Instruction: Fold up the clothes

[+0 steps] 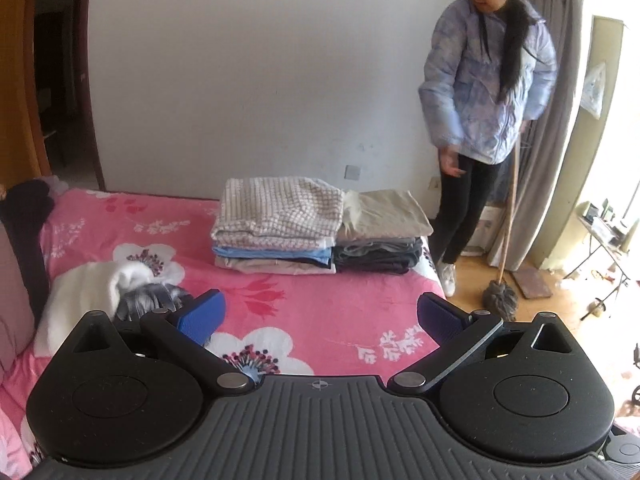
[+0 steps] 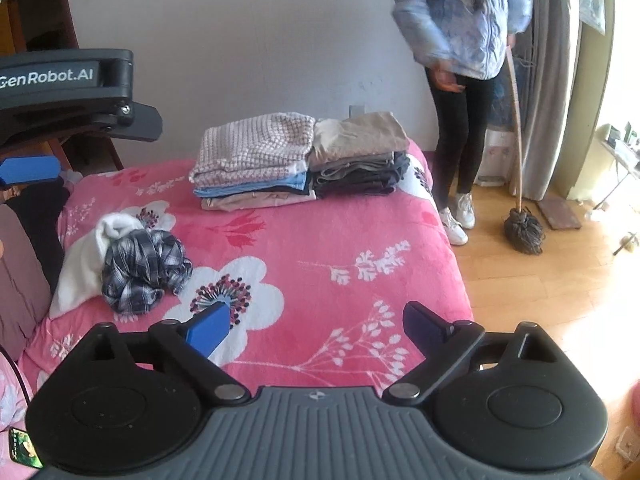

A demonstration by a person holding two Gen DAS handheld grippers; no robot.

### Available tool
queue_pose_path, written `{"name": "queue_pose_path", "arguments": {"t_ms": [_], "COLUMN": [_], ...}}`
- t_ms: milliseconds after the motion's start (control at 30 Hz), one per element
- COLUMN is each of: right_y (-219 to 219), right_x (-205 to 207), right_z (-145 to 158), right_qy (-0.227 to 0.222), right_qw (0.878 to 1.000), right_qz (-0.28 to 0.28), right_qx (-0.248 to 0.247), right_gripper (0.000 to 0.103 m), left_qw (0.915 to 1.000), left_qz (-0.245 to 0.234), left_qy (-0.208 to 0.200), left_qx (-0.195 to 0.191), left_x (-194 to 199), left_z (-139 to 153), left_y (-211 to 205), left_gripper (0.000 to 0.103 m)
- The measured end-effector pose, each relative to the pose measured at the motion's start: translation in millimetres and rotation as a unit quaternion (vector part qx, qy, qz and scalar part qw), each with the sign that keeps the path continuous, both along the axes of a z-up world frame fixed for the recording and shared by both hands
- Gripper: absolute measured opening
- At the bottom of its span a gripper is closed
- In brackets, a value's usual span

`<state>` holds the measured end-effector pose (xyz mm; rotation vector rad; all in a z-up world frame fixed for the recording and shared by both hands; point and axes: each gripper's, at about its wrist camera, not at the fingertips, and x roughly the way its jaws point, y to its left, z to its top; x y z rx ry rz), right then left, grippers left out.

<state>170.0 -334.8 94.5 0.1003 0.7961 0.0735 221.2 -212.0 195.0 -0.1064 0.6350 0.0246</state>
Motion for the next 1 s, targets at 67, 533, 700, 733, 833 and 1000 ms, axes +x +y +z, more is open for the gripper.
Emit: {"name": "queue_pose_path", "arguments": {"t_ms": [67, 533, 700, 733, 833, 1000], "right_y": [-2.9, -11.1, -12.0, -12.2, -12.7, -9.3], "right_x": [-0.2, 12.3, 12.3, 12.3, 12.3, 12.3], "right_z": [-0.8, 3.0, 4.6, 5.0, 6.0, 7.6], "right_qy": [0.004, 0.001, 0.001, 0.001, 0.001, -0.002], "right_qw": [1.0, 1.0, 1.0, 1.0, 1.0, 1.0], "right_qz": [0.001, 0.013, 0.01, 0.009, 0.007, 0.007], "right_qx": [0.001, -0.005, -0.013, -0.014, -0.019, -0.026], "right_gripper": [0.097, 0.099, 0.099, 0.1, 0.1, 0.102], "left_qw": [1.0, 0.9991, 0.9991, 0.9991, 0.9991, 0.9992], "left_qz": [0.006, 0.037, 0.034, 0.034, 0.036, 0.036], "left_qy": [0.003, 0.011, 0.012, 0.011, 0.011, 0.011], "left_qx": [0.004, 0.019, 0.022, 0.021, 0.019, 0.013], "left_x": [-0.2, 0.2, -0.6, -0.7, -0.8, -1.0], "left_z": [-0.9, -8.5, -8.9, -8.4, -7.0, -7.2], "left_y": [-1.9, -13.8, -16.4, -15.8, -13.1, -8.0], "left_gripper": [0.103, 0.103, 0.103, 0.103, 0.103, 0.103]}}
